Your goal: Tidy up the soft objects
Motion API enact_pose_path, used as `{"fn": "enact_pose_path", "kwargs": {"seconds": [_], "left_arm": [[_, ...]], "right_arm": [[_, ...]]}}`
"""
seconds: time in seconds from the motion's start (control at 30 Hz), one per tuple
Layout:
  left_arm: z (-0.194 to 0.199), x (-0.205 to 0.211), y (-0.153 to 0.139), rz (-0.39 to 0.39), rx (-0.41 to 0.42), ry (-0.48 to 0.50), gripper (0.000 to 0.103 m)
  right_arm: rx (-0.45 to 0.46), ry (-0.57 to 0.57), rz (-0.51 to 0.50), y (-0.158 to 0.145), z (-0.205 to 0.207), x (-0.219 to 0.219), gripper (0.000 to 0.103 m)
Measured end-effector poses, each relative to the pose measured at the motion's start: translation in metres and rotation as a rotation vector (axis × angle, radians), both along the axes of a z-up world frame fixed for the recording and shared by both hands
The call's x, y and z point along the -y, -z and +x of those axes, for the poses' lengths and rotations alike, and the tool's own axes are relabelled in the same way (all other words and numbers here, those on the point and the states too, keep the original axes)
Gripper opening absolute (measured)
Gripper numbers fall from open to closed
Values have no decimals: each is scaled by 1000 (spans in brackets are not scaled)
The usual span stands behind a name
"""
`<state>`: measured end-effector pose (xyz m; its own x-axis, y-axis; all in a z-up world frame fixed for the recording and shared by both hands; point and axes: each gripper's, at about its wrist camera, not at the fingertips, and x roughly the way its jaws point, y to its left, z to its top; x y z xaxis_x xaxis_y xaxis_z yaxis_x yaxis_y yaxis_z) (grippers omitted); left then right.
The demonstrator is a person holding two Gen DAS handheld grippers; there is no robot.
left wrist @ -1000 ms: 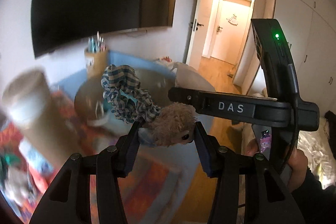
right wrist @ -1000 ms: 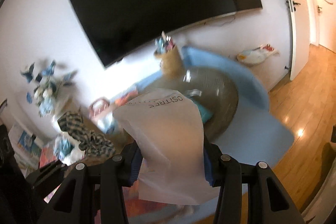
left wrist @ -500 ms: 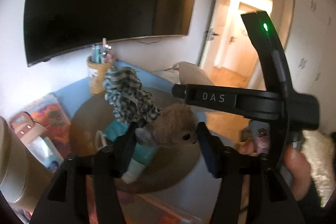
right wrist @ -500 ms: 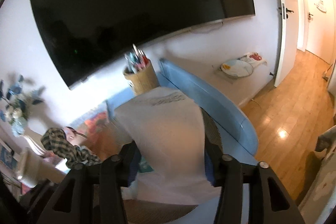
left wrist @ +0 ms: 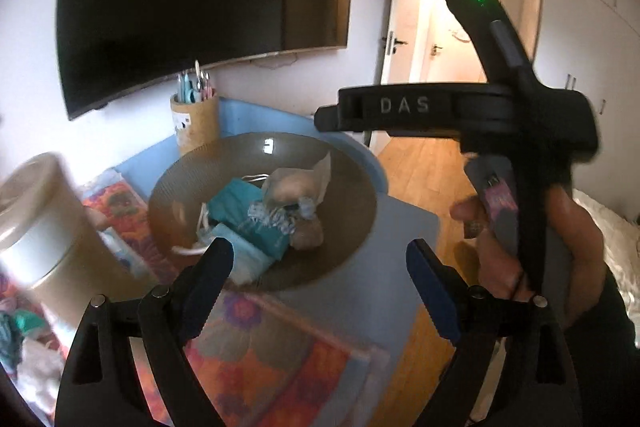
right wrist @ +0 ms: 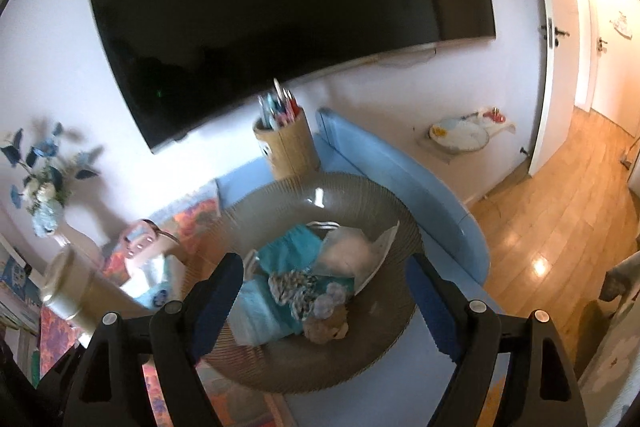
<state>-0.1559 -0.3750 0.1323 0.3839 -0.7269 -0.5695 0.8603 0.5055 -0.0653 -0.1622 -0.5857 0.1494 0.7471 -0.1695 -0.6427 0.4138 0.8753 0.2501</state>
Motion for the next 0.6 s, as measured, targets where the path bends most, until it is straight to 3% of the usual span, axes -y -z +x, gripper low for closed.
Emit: {"fn": "enact_pose_path", "kwargs": {"seconds": [0.13,0.27,0.4,0.5,0.6], "left_arm": [[-15,-47,-10,-1,67,-28,88],[-9,-101,-13,6,92,-149,94],[8,-161,-12,24,68,-314,94],[21,-202,-15,52,55,-451,94],[35,-247,-18,107,42,-584,94]], "right_arm": [[124,-7,-17,-19,-30,-26,82],[217,-49,-64,-41,-51,-70,83],[295,-190,-83,-55,-54,-127,84],[327,-321,-132,-61,-52,-184,94],[338,-470,-151,-57,-43,-240,94]]}}
